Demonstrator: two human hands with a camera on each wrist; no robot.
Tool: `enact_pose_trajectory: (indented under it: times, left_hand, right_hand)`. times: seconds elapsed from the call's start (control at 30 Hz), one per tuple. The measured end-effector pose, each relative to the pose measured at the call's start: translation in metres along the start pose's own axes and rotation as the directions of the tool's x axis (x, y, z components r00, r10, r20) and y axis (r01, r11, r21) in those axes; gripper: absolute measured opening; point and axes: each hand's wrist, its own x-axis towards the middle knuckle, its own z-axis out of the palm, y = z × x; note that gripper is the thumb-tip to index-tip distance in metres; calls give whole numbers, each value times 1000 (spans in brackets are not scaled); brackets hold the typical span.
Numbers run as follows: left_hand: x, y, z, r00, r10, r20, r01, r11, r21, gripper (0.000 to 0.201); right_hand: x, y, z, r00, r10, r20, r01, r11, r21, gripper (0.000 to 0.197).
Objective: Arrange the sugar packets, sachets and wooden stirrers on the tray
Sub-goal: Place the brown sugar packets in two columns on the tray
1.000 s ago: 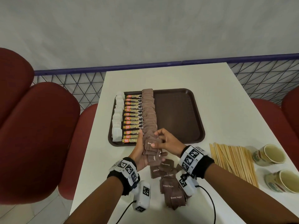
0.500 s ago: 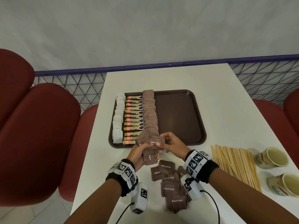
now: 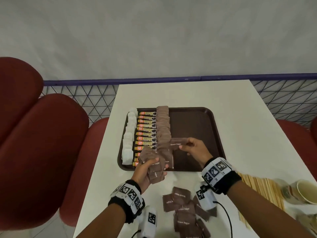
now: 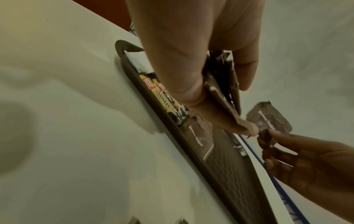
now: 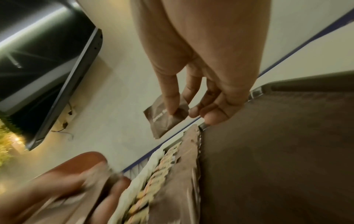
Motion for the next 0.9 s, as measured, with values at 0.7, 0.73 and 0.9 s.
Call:
enact_pose_trajectory:
  times: [0.7, 0.73, 0.9]
  left_hand:
    - [25, 34, -51, 998, 62, 5, -61, 996, -61, 30]
    - [26, 36, -55, 998, 66, 2, -66, 996, -60, 31]
    - [29, 40, -65, 997, 75, -20, -76, 996, -49, 33]
  right_hand:
    - [194, -41, -10, 943, -2, -333, -150, 890, -430, 15]
    - [197, -40, -7, 942, 8, -337, -164, 885, -436, 11]
    - [208, -31, 5, 938, 15, -345, -176, 880, -441, 8]
